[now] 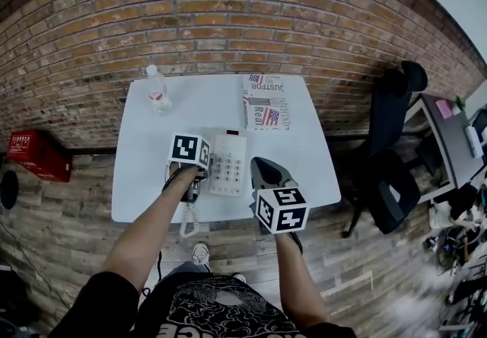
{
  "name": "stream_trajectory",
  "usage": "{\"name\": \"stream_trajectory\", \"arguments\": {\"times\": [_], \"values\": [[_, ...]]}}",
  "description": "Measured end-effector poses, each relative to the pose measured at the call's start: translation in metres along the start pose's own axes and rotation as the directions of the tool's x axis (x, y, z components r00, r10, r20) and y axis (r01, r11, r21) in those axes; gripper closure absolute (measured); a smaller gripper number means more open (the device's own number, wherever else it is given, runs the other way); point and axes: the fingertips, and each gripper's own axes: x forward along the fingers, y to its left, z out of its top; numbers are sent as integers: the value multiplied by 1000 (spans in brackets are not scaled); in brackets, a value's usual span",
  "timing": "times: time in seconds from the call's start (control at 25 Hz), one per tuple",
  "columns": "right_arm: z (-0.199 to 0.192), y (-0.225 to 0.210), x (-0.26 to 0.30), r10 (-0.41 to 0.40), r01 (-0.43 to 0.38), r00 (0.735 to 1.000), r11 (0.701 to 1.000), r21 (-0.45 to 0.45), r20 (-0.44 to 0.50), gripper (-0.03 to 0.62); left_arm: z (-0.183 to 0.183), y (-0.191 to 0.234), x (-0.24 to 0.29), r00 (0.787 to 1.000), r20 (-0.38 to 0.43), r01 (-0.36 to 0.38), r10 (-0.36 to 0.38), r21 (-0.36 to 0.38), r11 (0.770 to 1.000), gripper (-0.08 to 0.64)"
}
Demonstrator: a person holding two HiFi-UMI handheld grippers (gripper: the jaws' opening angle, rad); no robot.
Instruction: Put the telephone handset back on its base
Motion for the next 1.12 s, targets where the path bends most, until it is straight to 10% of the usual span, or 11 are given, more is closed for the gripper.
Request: {"name": "stream_trajectory", "arguments": {"times": [0.64, 1.12], "values": [[17, 5, -14, 25, -24, 999, 999, -24, 31, 592, 20, -8, -67, 973, 221, 57, -61, 24, 998, 314], [38, 13, -37, 59, -54, 996, 996, -67, 72, 592, 33, -31, -157, 859, 498, 39, -119, 169, 985, 347]]}}
